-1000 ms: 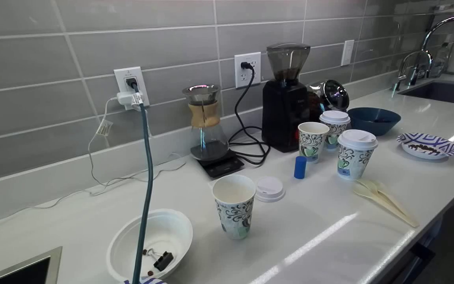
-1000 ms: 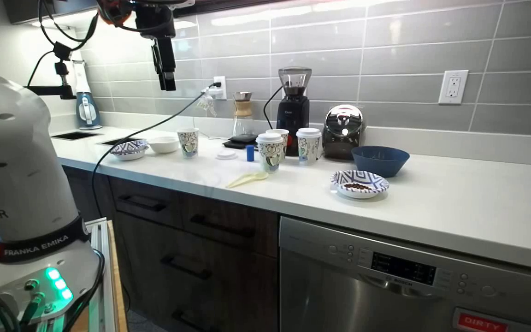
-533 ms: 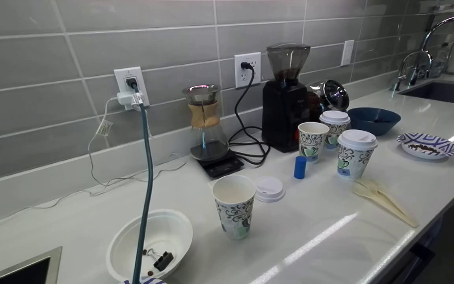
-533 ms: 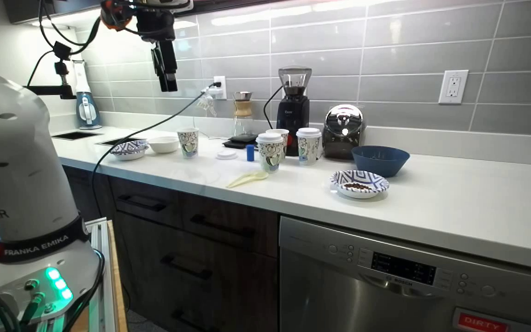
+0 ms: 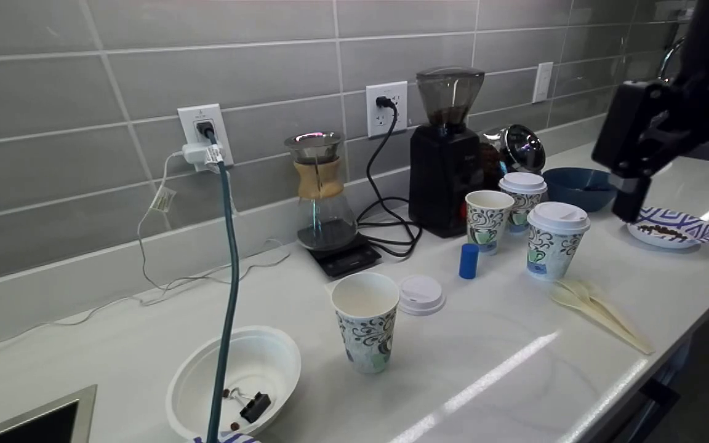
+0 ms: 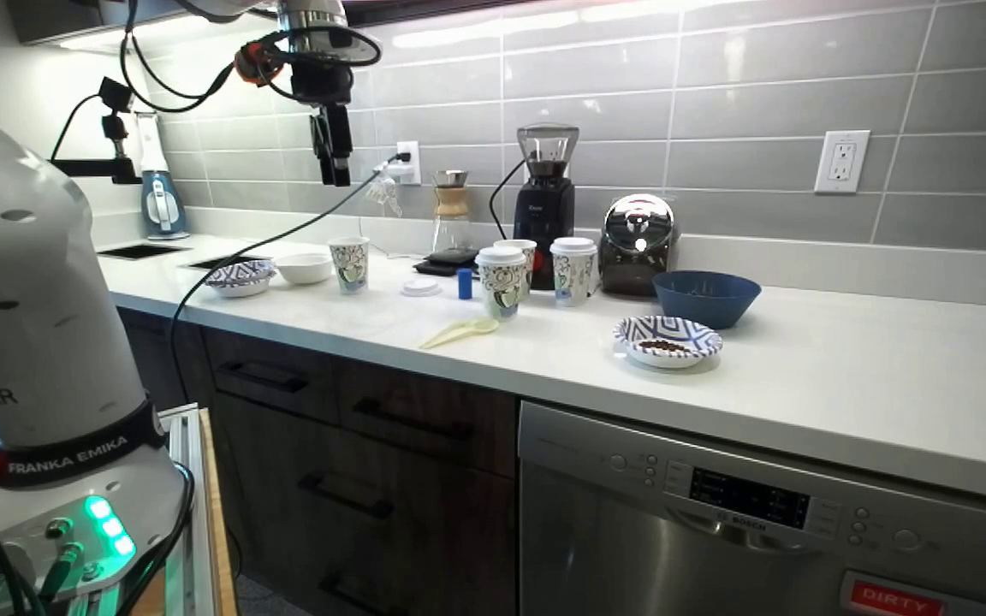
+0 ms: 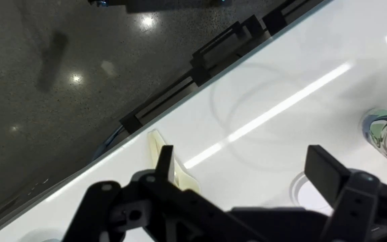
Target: Pick up the white paper cup lid and put it on the paper cup to the right, push down on the first paper cup lid on a cup to the right
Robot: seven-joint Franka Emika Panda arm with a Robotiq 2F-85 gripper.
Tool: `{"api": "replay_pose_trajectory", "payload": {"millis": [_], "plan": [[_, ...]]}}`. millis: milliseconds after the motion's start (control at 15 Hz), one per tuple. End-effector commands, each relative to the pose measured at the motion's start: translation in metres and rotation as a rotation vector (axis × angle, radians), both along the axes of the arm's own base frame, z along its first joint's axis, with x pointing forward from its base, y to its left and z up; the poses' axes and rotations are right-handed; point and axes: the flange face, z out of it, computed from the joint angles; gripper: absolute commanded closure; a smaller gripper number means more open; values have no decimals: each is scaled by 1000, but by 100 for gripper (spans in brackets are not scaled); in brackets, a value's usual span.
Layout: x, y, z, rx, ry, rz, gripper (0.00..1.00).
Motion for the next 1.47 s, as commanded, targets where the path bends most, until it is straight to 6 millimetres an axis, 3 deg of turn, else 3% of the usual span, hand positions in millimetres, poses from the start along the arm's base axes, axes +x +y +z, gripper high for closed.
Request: {"api": "replay_pose_trajectory", "payload": {"millis": [0,400,1000,1133,1200,1400], "plan": [[35,37,-11,26,36,-35,0],[66,95,-54,52,27,-176,0],[116,149,-116,93,8,-265,0],[120,156,-128,67,-38,-246,0],[110,144,-120,77,0,-242,0],[115,152,-133,68,-12,-234,0]]}}
